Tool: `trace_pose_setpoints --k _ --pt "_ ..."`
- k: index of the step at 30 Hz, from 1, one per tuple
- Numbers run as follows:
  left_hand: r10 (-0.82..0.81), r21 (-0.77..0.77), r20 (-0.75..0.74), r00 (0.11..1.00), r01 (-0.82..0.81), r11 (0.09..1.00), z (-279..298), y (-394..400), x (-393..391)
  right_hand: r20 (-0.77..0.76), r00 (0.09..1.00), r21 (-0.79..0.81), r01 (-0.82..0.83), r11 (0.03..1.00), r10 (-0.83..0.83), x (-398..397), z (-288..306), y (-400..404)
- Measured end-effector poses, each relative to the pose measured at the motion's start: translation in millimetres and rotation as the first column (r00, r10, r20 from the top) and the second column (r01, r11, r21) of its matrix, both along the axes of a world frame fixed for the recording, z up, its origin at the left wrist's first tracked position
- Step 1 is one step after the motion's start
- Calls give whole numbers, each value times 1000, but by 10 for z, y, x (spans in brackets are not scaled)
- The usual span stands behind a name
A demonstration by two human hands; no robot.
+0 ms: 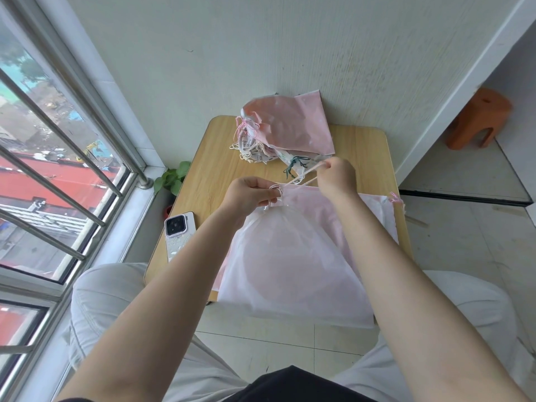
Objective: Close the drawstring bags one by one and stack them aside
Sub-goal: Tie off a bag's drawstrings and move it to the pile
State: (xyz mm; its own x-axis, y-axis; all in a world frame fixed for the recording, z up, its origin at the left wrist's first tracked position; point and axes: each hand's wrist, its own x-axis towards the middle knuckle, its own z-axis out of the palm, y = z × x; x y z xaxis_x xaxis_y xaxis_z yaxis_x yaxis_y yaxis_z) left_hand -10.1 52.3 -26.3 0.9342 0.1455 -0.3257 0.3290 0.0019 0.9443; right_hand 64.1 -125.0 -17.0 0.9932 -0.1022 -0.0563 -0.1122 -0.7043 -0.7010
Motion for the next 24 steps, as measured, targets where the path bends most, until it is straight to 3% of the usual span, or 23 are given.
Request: trace_pose_setpoints --k 2,3,4,5,6,7,9,11,13,15,18,24 --pt "-2 0 -15 1000 2 1000 -27 4 6 -74 993 370 116 922 -95 39 71 3" --pt "-8 -4 -24 1000 8 1000 -46 -4 12 -174 977 621 207 756 -124 31 127 22" --pt "-14 -5 -35 999 14 1000 -51 -9 9 -275 956 804 289 520 -106 10 184 41" --pt "-21 -5 -48 999 21 1000 -57 -15 3 -337 940 888 339 312 -61 -9 215 50" --pt "-26 -7 -63 998 25 1000 -62 -17 -3 -362 932 912 356 203 -6 -21 239 54" --pt "-27 -18 -78 997 25 1000 -69 -15 -11 -360 931 916 343 210 50 -37 263 54" --pt "-8 -62 -115 993 0 998 -74 -5 -24 -316 938 865 221 450 146 -71 278 58" --pt "9 -99 -145 989 -24 995 -66 -3 -34 -302 922 646 10 763 244 -130 284 81" --pt "32 -118 -156 987 -50 992 -60 -9 -38 -322 882 336 -235 912 345 -192 281 116" --pt "64 -132 -161 985 -86 988 -63 -23 -36 -339 832 96 -433 896 438 -232 225 134" --pt "142 -99 -174 974 -161 982 -97 -12 -25 -329 819 -40 -510 859 470 -234 135 109" --pt "344 32 -226 911 -346 938 -220 70 0 -255 861 96 -431 897 440 -221 35 -8"
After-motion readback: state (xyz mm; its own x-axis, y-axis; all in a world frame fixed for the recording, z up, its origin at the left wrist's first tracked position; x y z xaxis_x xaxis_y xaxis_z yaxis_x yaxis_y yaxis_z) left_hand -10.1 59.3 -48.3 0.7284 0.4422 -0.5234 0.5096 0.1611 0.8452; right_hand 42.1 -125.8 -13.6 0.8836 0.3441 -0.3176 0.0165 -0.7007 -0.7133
